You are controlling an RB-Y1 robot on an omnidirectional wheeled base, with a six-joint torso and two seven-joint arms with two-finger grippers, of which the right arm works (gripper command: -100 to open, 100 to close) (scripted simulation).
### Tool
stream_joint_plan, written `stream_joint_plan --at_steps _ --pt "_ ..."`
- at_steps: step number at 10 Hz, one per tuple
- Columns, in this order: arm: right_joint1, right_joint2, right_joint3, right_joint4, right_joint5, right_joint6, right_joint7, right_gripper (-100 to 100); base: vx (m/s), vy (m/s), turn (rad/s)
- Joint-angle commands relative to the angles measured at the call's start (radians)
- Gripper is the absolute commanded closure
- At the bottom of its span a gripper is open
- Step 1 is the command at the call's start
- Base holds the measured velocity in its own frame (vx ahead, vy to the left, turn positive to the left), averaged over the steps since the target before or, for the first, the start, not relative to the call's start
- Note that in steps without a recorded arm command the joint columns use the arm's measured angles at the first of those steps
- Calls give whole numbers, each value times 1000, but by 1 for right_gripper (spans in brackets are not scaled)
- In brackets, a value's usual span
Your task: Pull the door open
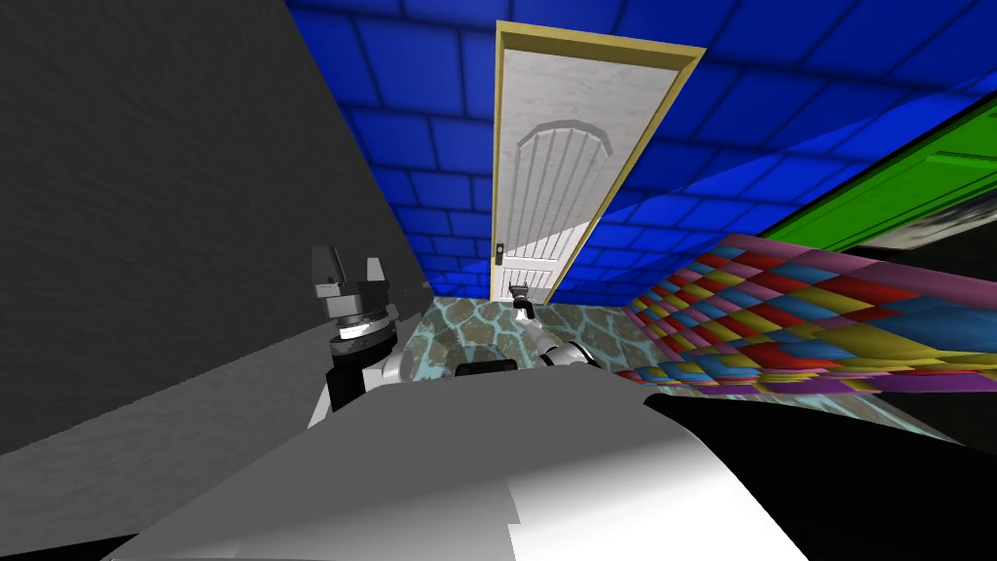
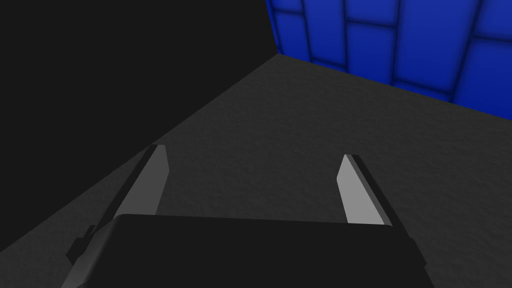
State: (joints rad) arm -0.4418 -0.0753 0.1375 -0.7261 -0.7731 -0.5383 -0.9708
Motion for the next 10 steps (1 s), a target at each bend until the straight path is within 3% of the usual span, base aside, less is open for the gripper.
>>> stream_joint_plan --at_steps 1,4,8,10 --pt "-1 -10 -4 6 2 -4 -7 -100 -189 -62 60" --pt "9 -37 -29 0 4 0 -13 -100 -199 -61 83" --pt "33 -83 -92 -16 11 10 -29 -100 -76 -159 118" --pt "33 -83 -92 -16 11 10 -29 -100 12 -81 19"
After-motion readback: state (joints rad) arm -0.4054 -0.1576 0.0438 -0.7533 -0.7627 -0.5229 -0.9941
